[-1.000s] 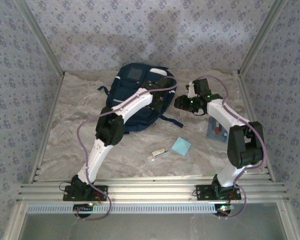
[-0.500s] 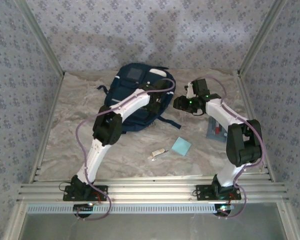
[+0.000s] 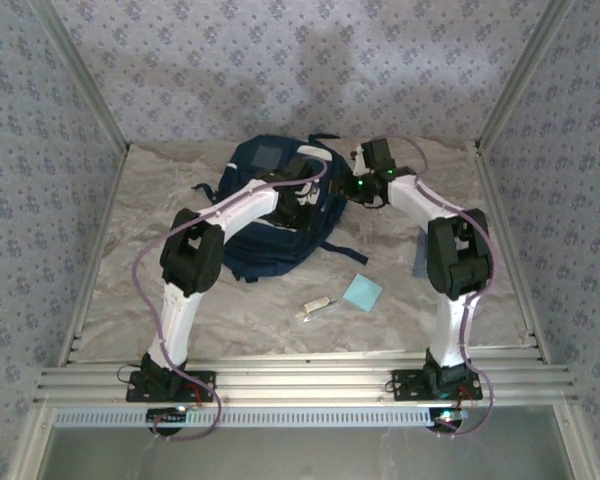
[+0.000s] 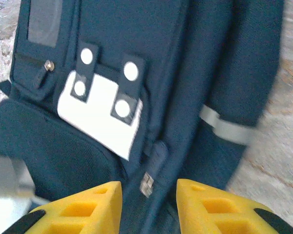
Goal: Pack books, pencil case, and school supplies into a backpack
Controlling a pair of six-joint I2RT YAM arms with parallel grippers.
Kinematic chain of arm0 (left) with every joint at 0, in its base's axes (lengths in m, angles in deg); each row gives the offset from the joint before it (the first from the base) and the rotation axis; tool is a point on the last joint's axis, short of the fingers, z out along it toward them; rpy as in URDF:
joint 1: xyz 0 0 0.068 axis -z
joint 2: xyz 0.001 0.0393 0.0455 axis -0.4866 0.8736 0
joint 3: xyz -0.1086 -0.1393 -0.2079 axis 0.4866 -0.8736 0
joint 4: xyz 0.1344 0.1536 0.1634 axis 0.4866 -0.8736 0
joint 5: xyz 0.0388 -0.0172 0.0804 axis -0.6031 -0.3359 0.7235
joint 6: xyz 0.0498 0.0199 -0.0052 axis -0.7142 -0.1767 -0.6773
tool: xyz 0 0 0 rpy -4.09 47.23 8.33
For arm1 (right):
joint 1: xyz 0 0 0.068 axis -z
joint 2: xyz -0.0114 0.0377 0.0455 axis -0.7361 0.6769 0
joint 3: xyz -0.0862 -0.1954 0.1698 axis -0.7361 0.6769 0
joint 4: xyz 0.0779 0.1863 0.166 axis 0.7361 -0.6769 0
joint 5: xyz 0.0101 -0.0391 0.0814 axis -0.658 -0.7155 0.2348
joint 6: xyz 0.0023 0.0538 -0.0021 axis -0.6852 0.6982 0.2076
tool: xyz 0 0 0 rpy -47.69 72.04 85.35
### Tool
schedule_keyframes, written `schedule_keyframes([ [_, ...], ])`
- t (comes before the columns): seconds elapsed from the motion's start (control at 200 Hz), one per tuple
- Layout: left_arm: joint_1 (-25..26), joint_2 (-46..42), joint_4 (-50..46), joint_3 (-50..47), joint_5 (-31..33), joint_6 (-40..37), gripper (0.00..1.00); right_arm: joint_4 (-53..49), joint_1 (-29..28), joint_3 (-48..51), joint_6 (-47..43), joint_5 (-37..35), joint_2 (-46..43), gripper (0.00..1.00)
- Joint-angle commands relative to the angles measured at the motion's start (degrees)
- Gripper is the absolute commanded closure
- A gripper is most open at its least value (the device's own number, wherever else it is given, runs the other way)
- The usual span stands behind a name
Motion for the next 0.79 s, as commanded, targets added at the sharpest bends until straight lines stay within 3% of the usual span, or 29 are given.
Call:
schedule_keyframes([
  [0.0, 1.97, -3.26, 2.35, -2.28, -7.06, 4.35, 0.98, -1.66, -1.01, -3.83, 2.15, -3.35, 3.61, 0.65],
  [0.315, 2.55, -4.8, 7.29, -4.12, -8.81, 7.42, 0.96, -6.63, -3.31, -7.6, 2.04, -9.55, 8.12, 0.7],
  [0.545, 2.62, -3.92, 8.37, -3.08, -9.08, 8.46, 0.96, -13.53, -6.11, -7.79, -0.86, -19.93, 6.0, 0.67],
  [0.79, 2.66, -3.82, 9.12, -3.04, -9.72, 9.49, 0.96, -14.13, -6.57, -8.19, -1.38, -23.22, 6.67, 0.66],
])
